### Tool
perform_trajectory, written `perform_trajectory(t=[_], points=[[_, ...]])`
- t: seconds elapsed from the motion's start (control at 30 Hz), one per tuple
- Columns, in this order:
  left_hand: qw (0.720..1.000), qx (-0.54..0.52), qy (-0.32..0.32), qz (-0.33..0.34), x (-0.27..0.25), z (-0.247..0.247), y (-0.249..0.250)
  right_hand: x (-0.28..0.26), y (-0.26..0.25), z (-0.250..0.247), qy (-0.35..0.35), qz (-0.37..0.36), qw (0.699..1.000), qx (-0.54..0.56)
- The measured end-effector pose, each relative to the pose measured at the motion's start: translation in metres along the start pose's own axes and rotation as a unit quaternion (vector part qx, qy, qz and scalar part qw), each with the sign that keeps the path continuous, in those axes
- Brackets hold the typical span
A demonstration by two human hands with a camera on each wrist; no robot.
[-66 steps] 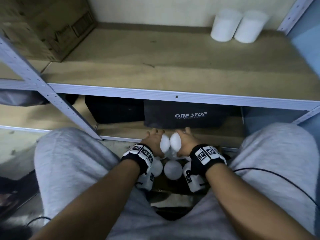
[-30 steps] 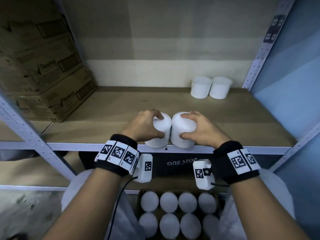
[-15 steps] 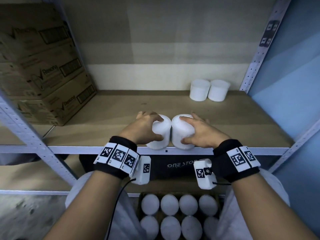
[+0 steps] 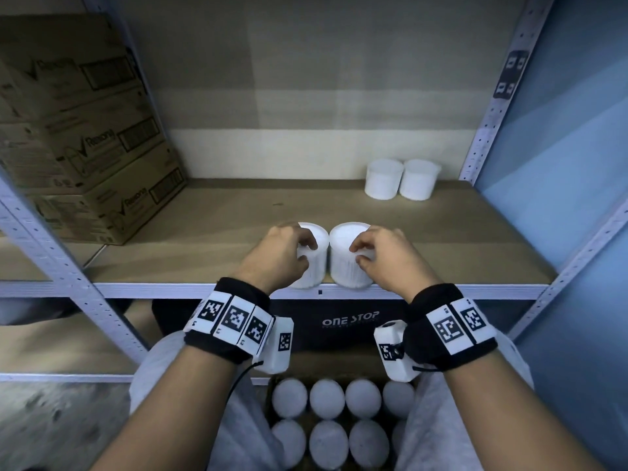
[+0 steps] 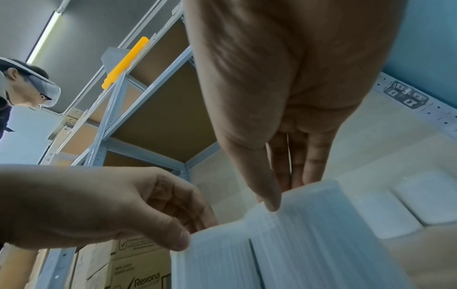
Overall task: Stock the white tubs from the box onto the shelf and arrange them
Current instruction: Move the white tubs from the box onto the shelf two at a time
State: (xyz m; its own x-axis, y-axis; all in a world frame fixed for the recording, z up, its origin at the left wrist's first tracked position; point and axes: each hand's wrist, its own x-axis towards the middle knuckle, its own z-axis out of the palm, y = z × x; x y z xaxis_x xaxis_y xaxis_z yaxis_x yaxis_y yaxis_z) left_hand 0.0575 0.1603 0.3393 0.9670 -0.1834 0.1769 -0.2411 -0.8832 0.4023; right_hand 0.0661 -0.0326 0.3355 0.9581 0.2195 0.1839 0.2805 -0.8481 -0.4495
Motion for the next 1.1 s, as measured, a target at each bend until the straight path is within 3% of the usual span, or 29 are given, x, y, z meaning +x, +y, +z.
perform_trajectory(t=[0.37,0.7,0.87,1.1], points=[[1.0,-0.002,0.013,-0.026,0.04,0.012,-0.009,0.042,0.015,0.011,0.019,0.02,0.998,0.048],[0.999,-0.02,0.016,-0.045,0.118,0.016,-0.02,0.119,0.03,0.021,0.034,0.023,0.999,0.016],[0.996,-0.037,0.007,-0.082,0.159,0.018,-0.029,0.164,0.038,0.02,-0.001,0.05,0.998,0.026],[0.997,-0.051,0.028,-0.05,0.209,0.026,-0.047,0.213,0.052,0.029,0.016,0.022,0.999,0.024]])
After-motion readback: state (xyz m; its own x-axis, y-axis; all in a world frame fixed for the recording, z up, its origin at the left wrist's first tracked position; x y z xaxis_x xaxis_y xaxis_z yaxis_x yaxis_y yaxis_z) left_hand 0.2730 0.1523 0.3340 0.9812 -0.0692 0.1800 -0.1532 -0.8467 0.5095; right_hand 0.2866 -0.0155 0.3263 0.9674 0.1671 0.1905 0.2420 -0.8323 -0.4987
